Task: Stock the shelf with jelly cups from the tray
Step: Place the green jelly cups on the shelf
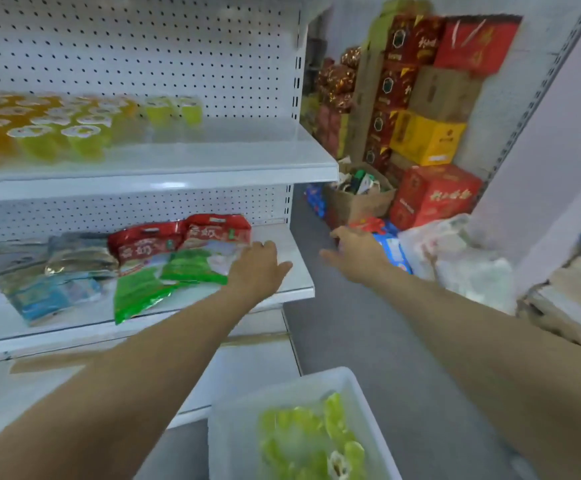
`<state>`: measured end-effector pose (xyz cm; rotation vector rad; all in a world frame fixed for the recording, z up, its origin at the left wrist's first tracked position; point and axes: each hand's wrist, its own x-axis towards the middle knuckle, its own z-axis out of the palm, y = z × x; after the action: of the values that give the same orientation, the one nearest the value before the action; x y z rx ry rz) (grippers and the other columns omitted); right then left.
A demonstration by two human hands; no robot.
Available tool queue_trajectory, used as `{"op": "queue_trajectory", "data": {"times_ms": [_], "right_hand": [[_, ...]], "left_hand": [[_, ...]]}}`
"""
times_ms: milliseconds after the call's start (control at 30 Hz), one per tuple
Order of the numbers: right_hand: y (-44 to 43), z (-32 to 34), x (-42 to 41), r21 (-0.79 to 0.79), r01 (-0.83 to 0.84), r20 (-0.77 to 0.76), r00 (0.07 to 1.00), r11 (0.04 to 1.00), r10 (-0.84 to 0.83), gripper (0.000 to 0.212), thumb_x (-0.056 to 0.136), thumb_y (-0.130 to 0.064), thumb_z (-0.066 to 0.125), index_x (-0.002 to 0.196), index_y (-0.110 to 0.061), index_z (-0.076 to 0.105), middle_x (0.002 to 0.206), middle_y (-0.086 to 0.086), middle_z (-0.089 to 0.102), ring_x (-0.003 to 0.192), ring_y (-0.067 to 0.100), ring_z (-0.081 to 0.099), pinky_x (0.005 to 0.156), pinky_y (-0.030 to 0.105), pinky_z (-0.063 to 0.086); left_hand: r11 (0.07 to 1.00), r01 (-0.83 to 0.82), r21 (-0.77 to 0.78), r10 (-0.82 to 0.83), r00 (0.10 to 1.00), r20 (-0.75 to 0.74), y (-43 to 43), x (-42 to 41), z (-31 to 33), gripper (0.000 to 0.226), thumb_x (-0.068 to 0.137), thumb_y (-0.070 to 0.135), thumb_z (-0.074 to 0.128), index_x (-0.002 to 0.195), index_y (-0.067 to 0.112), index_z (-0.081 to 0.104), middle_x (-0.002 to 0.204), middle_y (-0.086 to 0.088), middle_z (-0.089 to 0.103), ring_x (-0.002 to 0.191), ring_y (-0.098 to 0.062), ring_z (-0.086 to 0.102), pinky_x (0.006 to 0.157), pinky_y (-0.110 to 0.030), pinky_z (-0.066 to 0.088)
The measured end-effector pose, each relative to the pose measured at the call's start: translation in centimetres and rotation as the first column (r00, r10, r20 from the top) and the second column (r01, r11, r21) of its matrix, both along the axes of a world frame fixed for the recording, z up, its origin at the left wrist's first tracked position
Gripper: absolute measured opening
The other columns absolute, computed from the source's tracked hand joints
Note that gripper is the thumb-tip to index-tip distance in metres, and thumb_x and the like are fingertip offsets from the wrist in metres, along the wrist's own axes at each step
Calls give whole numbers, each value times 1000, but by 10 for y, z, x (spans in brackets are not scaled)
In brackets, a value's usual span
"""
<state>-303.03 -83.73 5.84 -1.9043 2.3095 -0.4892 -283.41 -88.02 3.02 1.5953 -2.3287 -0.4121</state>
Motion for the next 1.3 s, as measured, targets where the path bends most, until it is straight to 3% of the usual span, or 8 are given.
{"op": "queue_trajectory", "data": {"times_ms": [200, 333, 600, 833, 1100, 1300], "right_hand": [[11, -92, -3, 219, 54, 62, 996, 974, -69, 51, 92, -39, 61, 133, -12, 53, 136, 16, 52, 133, 32, 41, 106, 38, 39], [18, -166, 3, 369, 82, 101, 987, 926, -128, 52, 93, -40, 58, 136, -14, 50, 138, 14, 51, 132, 30, 41, 105, 37, 38], [61, -302, 35, 675, 55, 213, 940, 736, -267, 53, 93, -45, 58, 135, -15, 49, 133, 11, 54, 128, 29, 46, 102, 34, 35], [95, -388, 62, 826, 18, 264, 871, 563, -414, 54, 89, -48, 63, 132, -18, 52, 133, 9, 55, 127, 25, 49, 103, 34, 38], [123, -451, 69, 908, 121, 203, 711, 401, -674, 65, 88, -51, 64, 142, -20, 45, 140, 4, 54, 130, 24, 49, 101, 27, 35], [131, -475, 73, 883, 169, 319, 469, 439, -823, 58, 76, -42, 81, 123, -27, 51, 111, 4, 61, 101, 25, 61, 94, 44, 51]], "left_hand": [[980, 27, 199, -42, 997, 68, 18, -12, -98, 48, 94, 47, 54, 123, 9, 52, 124, -14, 53, 118, -35, 49, 95, -48, 45], [934, 15, 356, -58, 992, 109, 26, -7, -168, 51, 94, 50, 53, 125, 11, 51, 126, -11, 52, 122, -31, 47, 96, -46, 46], [767, -52, 640, -80, 981, 176, 48, 31, -296, 54, 89, 49, 62, 128, 13, 51, 130, -8, 53, 124, -29, 49, 97, -47, 46], [625, -80, 777, -133, 969, 207, 67, 58, -375, 57, 86, 46, 68, 129, 14, 48, 124, -10, 51, 115, -27, 53, 94, -41, 48], [493, 65, 868, -246, 967, 67, 75, 52, -440, 76, 77, 39, 78, 143, 31, 41, 126, -16, 45, 121, -32, 47, 102, -40, 42], [475, 150, 867, -280, 960, -13, 69, 44, -468, 75, 78, 29, 79, 144, 36, 43, 126, -13, 42, 119, -29, 49, 105, -36, 41]]}}
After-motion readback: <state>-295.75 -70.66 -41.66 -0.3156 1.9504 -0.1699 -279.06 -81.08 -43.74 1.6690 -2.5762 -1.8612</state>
